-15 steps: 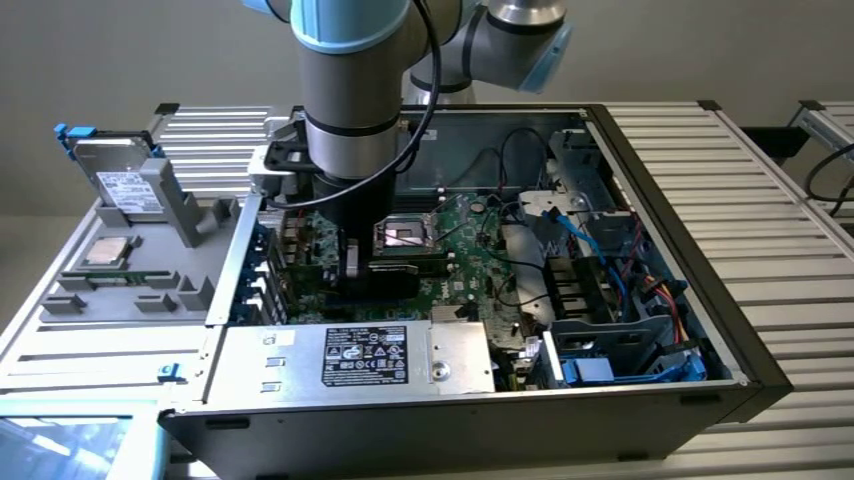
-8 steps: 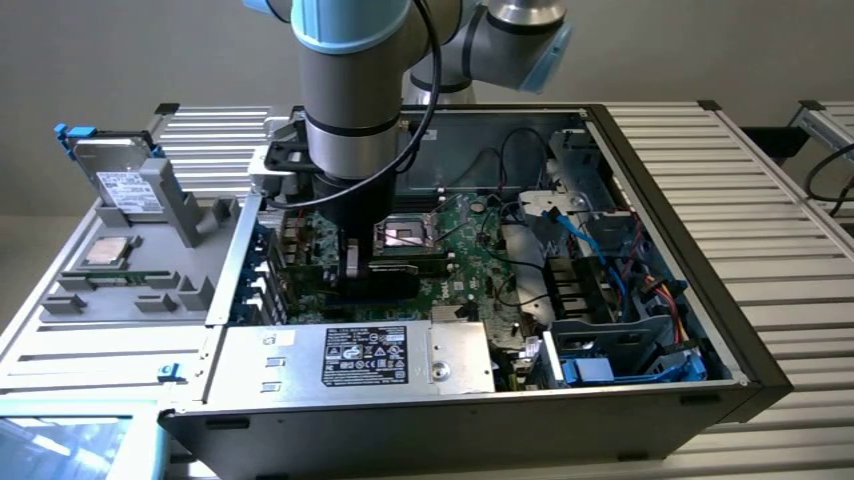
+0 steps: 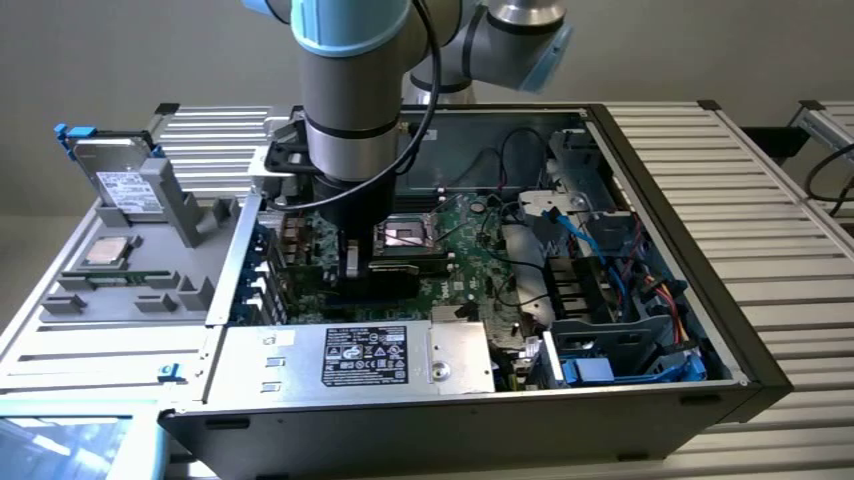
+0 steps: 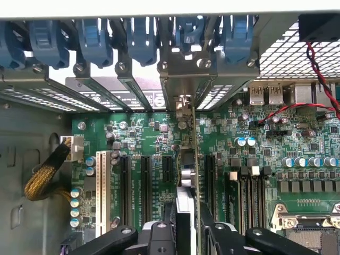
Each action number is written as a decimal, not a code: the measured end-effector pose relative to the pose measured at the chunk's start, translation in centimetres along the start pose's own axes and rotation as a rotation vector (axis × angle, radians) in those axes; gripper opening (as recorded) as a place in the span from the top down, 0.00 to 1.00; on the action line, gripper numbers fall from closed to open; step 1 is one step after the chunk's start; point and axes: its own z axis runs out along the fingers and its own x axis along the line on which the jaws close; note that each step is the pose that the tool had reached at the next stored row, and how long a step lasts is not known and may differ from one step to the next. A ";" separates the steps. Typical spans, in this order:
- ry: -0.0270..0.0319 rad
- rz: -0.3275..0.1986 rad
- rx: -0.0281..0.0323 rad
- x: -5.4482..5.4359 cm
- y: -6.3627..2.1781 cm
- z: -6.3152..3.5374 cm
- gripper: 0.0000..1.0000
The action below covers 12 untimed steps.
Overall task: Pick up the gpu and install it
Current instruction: 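Insert the gpu into the slot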
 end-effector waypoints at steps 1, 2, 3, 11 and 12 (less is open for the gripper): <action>0.0007 0.000 0.0007 0.0 0.00 -0.02 0.65; 0.0013 0.000 0.0013 0.0 -0.01 -0.06 0.65; 0.0014 0.000 0.0025 0.0 -0.01 -0.09 0.58; 0.0013 0.000 0.0086 0.0 0.24 -3.04 0.58; 0.0014 0.000 0.0086 0.0 0.28 -3.49 0.58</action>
